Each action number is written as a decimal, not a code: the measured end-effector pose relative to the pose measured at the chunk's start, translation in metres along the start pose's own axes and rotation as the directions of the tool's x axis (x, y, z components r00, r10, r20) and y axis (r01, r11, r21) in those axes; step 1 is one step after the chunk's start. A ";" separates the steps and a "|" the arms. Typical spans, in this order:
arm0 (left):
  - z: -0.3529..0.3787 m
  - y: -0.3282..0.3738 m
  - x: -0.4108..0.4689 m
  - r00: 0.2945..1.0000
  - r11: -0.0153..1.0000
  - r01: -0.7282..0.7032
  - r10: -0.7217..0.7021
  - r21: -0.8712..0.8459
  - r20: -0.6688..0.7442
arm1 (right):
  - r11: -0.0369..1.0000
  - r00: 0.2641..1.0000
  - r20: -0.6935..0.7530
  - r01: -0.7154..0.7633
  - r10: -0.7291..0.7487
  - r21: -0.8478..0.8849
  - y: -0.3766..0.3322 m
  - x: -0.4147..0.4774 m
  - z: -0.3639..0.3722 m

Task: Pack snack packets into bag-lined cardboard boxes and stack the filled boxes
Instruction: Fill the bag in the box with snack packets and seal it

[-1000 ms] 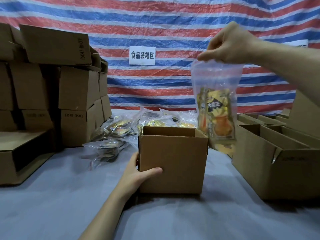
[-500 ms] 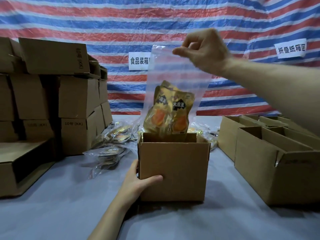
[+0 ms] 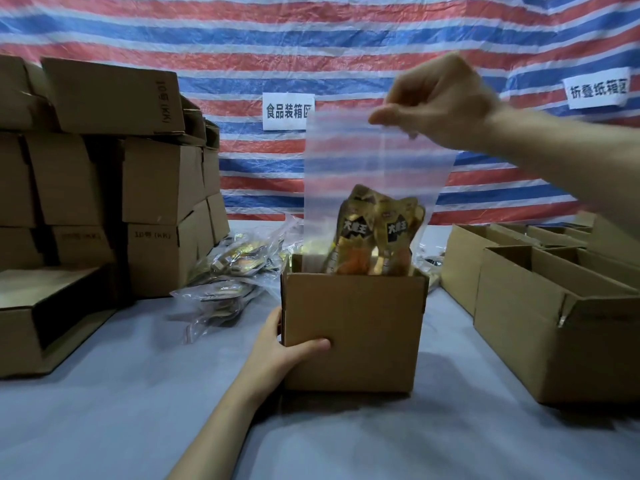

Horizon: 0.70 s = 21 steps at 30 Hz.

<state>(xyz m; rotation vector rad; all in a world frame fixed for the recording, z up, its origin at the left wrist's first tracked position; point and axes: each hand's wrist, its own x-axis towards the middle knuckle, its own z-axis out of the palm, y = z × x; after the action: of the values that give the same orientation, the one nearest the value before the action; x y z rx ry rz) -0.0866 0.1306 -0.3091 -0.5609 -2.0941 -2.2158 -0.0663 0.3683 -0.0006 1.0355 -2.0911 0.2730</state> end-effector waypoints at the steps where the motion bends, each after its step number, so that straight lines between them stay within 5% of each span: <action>1: 0.000 0.000 0.000 1.000 1.000 0.000 0.000 -0.008 -0.001 | 0.999 0.998 0.055 -0.044 0.043 0.012 0.000 -0.003 0.004; 8: 0.001 0.002 -0.001 1.000 1.000 0.005 -0.005 -0.009 0.011 | 0.951 0.862 0.447 -0.300 0.238 0.072 -0.005 -0.046 0.070; 13: 0.001 0.002 -0.001 1.000 1.000 0.001 -0.001 -0.004 0.009 | 0.846 0.806 0.511 -0.471 0.299 0.248 -0.014 -0.060 0.088; 18: 0.001 0.003 -0.001 1.000 1.000 0.002 -0.002 -0.020 0.020 | 0.909 0.709 0.639 -0.414 0.298 0.035 -0.003 -0.064 0.083; 21: 0.001 0.003 -0.002 1.000 1.000 0.006 -0.005 -0.031 0.024 | 0.871 0.733 0.595 -0.479 0.330 0.108 0.003 -0.061 0.082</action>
<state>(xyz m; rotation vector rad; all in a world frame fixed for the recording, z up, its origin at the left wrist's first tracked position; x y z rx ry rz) -0.0839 0.1311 -0.3065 -0.5870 -2.0783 -2.2588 -0.0902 0.3658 -0.0996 0.8443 -2.8956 0.5199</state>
